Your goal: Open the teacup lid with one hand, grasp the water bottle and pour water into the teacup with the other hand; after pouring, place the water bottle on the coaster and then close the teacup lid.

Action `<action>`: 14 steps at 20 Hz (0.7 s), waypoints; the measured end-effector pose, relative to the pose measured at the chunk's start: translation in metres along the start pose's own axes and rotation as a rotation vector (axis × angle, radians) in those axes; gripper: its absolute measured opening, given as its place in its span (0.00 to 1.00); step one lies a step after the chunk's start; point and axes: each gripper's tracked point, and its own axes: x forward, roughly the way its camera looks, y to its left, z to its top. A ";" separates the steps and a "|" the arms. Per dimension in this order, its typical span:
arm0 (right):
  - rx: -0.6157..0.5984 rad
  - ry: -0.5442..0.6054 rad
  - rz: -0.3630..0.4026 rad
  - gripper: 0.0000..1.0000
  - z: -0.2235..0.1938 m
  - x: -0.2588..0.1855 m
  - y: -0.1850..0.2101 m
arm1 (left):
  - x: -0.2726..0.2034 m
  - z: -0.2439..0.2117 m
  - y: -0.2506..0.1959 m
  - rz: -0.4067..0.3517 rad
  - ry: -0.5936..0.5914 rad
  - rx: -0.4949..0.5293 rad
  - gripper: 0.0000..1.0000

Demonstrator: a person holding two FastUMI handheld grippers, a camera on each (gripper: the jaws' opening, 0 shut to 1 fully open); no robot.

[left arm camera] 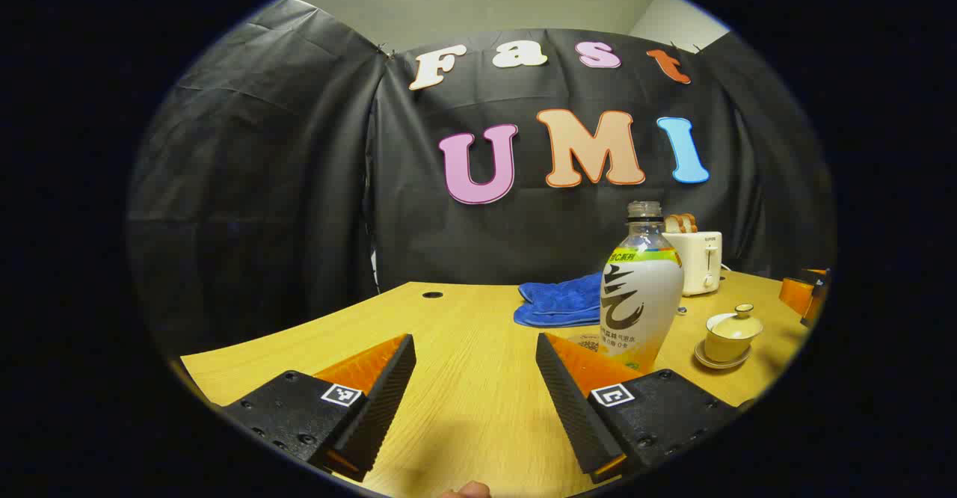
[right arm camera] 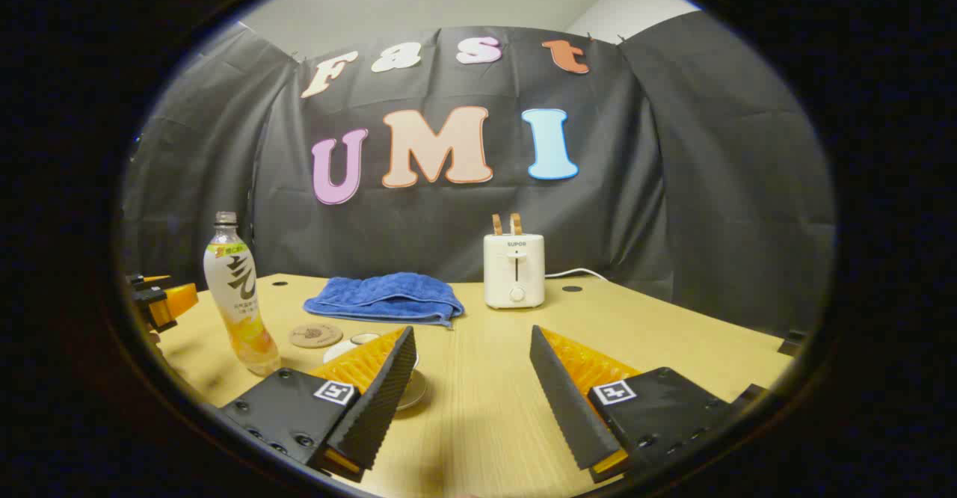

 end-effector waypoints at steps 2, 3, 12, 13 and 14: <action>0.000 0.000 0.000 1.00 0.000 0.000 -0.001 | 0.000 0.000 0.001 -0.001 -0.002 0.000 0.95; -0.001 0.000 0.001 1.00 0.000 0.000 0.000 | 0.001 0.001 0.002 0.003 0.000 -0.001 0.95; 0.000 -0.002 0.007 1.00 0.000 0.000 0.001 | 0.003 0.000 0.005 0.019 -0.002 -0.002 0.95; -0.001 -0.004 0.005 1.00 0.000 0.000 0.001 | 0.003 0.000 0.005 0.020 -0.001 -0.003 0.95; -0.001 -0.004 0.004 1.00 0.000 0.000 0.001 | 0.003 0.000 0.005 0.020 -0.001 -0.004 0.95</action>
